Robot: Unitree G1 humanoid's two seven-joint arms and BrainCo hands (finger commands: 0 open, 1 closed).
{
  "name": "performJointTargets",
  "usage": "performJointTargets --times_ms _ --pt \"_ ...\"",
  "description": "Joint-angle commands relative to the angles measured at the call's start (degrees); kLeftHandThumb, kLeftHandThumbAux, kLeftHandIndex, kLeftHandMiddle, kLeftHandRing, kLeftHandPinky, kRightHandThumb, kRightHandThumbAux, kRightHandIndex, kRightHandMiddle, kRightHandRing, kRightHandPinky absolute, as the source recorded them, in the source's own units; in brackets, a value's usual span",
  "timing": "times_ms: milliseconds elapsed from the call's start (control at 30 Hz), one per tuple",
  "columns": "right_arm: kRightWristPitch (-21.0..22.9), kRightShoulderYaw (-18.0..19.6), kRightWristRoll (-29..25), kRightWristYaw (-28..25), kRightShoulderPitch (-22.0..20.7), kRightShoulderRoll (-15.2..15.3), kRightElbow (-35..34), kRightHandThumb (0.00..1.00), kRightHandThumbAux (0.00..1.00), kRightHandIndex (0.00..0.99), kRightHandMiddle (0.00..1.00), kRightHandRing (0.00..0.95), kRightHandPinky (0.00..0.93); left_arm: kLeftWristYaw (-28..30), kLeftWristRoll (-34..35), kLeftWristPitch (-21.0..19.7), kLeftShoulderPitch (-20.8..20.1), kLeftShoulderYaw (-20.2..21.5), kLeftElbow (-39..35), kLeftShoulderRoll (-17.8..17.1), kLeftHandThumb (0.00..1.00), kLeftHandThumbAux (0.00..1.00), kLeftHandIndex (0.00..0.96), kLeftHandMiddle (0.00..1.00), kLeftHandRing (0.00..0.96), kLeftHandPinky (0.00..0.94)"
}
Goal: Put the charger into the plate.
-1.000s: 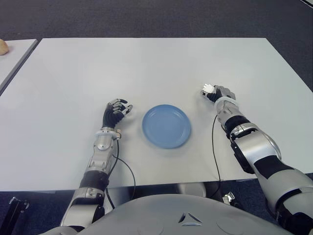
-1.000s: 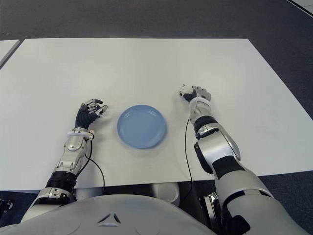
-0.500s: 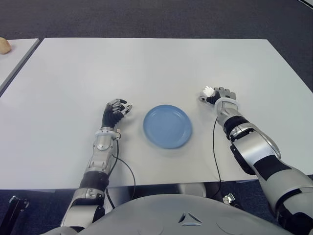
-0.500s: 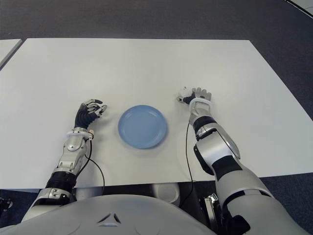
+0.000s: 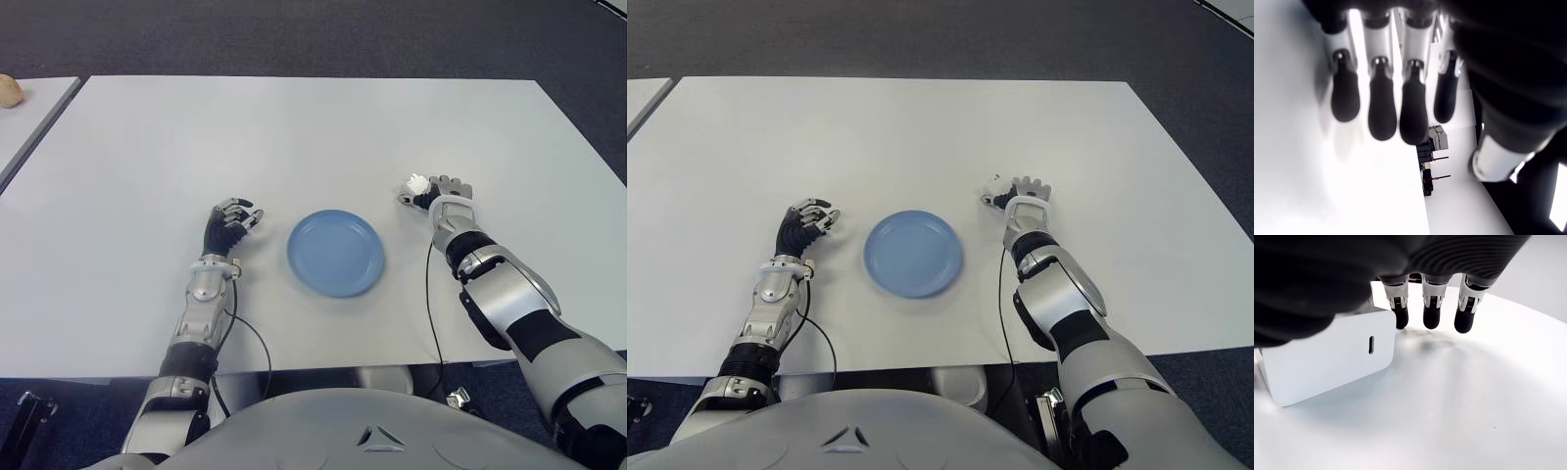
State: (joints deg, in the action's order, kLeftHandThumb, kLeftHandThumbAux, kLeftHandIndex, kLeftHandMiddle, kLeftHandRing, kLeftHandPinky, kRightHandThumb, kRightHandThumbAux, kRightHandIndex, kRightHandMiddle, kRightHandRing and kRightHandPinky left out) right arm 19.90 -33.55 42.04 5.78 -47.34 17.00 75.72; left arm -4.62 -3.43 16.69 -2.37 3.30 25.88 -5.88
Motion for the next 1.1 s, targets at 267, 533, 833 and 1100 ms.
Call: performJointTargets --times_ms 267,533,833,1100 --pt "3.0 0.2 -0.8 1.2 7.4 -2.0 2.7 0.668 0.352 0.000 0.000 0.000 0.000 -0.8 -0.2 -0.8 1.1 0.2 0.2 0.6 0.708 0.717 0.435 0.649 0.638 0.625" --pt "3.6 5.5 -4.9 7.8 7.7 -2.5 2.1 0.669 0.545 0.287 0.077 0.049 0.111 -0.8 -0.4 -0.7 1.4 0.1 -0.3 0.5 0.707 0.718 0.435 0.648 0.639 0.621" --pt "2.9 12.5 -9.7 15.5 7.7 -3.4 1.4 0.736 0.695 0.425 0.349 0.348 0.391 -0.6 -0.2 -1.0 1.4 0.2 -0.2 0.4 0.708 0.718 0.434 0.643 0.634 0.618" --pt "1.9 18.4 -13.8 19.9 7.3 -4.2 1.0 0.833 0.683 0.411 0.556 0.717 0.757 -0.7 -0.2 -0.7 1.2 0.3 0.0 0.5 0.707 0.718 0.434 0.638 0.627 0.612"
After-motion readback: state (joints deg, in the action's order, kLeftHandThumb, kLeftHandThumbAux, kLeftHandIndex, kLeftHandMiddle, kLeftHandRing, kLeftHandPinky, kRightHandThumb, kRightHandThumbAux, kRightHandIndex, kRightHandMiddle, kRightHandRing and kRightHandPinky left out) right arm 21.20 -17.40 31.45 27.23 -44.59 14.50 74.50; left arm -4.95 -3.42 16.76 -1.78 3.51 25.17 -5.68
